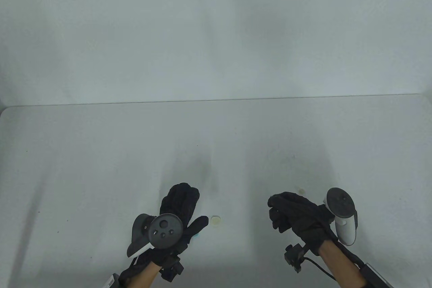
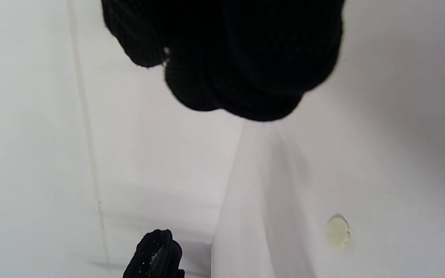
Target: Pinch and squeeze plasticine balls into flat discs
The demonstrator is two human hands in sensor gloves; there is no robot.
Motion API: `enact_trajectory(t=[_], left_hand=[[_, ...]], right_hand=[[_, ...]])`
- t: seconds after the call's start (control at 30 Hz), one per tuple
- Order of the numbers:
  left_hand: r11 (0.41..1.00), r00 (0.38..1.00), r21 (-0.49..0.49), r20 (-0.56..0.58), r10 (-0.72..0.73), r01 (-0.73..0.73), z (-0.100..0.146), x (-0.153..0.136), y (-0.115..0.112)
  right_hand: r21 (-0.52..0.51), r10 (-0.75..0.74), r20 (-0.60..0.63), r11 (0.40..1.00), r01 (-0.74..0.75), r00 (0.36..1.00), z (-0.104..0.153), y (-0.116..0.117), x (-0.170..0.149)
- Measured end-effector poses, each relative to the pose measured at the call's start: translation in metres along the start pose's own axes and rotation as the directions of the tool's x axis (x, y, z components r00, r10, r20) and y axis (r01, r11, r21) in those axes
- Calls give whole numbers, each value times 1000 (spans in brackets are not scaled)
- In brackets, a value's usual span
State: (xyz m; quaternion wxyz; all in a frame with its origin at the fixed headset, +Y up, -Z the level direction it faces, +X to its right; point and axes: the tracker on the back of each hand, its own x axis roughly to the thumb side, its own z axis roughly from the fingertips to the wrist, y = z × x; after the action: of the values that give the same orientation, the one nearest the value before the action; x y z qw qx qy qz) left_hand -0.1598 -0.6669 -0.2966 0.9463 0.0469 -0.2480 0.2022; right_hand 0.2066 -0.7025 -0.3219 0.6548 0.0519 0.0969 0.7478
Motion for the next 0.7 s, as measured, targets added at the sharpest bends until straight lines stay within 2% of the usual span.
enact_trajectory(t=[0.1,0.17,0.5,0.7], left_hand=[[1000,1000,-6,-3,-2,2,0,0,-1],[1000,1000,-4,-4,-3,3,0,0,0],[1000,1000,-16,-8,1,-1,-1,-1,-2],[1000,1000,-10,-6,0,0,0,-1,-1]], right_hand=[[88,-52,-10,995,52,999,-1,2,-5],[103,-94,-20,990,96,995,-2,3,-7],[13,-32,-3,999,32,999,-2,0,-3],[12,-18,16,1000,18,1000,-1,-1,-2]])
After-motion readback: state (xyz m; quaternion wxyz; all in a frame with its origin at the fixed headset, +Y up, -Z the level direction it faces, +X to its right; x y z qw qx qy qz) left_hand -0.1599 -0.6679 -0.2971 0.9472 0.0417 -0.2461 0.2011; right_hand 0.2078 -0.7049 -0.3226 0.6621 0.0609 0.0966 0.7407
